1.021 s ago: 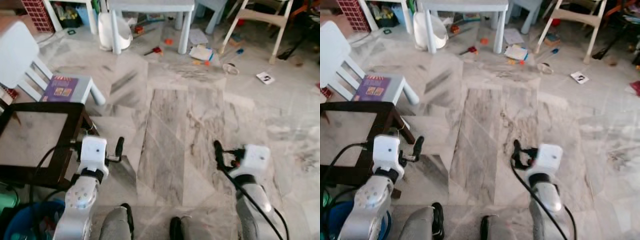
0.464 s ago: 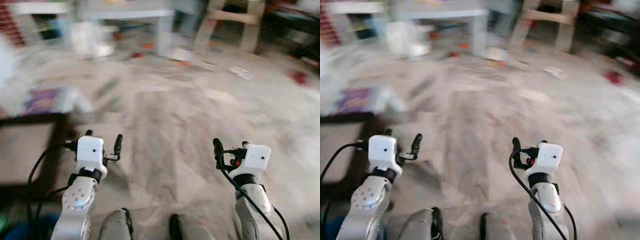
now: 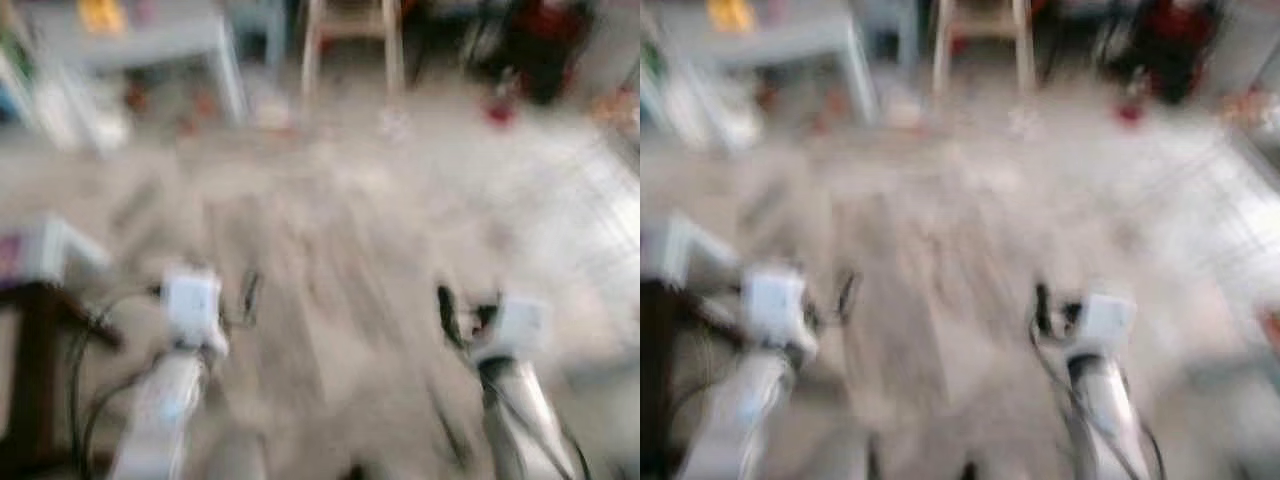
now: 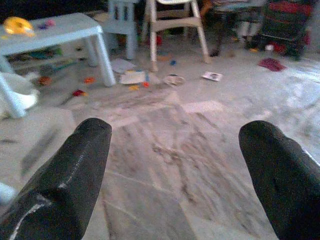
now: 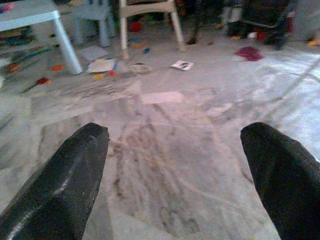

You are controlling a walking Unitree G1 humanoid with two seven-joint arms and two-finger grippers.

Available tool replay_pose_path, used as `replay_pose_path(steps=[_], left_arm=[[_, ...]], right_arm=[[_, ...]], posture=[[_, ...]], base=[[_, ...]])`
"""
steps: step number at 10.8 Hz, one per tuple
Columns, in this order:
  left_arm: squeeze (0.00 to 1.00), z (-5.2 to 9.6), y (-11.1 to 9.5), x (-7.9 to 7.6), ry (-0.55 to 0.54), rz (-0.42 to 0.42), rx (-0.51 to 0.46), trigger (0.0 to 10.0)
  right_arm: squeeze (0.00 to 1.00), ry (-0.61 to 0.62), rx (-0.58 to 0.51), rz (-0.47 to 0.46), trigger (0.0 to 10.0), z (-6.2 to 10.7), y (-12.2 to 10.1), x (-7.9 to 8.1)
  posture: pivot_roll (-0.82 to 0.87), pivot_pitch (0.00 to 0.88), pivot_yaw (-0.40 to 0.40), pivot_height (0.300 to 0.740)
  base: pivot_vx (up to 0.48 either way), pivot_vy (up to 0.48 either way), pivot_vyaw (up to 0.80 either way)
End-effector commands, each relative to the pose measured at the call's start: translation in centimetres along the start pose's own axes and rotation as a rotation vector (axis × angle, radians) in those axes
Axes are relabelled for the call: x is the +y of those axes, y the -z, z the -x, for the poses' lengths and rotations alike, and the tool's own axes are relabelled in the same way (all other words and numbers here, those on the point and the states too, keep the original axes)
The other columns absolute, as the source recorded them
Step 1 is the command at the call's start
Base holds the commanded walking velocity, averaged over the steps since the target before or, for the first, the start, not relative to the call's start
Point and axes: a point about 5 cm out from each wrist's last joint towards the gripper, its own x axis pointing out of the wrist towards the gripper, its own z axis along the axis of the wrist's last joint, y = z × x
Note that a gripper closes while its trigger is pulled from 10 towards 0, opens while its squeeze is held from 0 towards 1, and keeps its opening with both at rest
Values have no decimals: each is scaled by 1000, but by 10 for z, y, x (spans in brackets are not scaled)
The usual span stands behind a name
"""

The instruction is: Move the pillow to the sofa

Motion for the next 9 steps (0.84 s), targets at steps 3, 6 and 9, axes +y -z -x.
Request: replay_pose_path(steps=[3,6,9], left_arm=[[0,-1,-4,4,-4,-3,-10,10000],[0,-2,-3,2,12,2,-6,10000],[0,-10,-6,2,2,-23,-11,10000]], right_arm=[[0,-18,-12,-10,10000,-4,-5,5],[0,-23,-13,4,10000,-4,-5,5],[0,-20,-13,18,10000,-10,-8,4]], posture=[[-14,175,-32,740],[-14,179,-43,740],[-4,189,-88,740]], base=[[449,0,-267],[436,0,-800],[217,0,-373]])
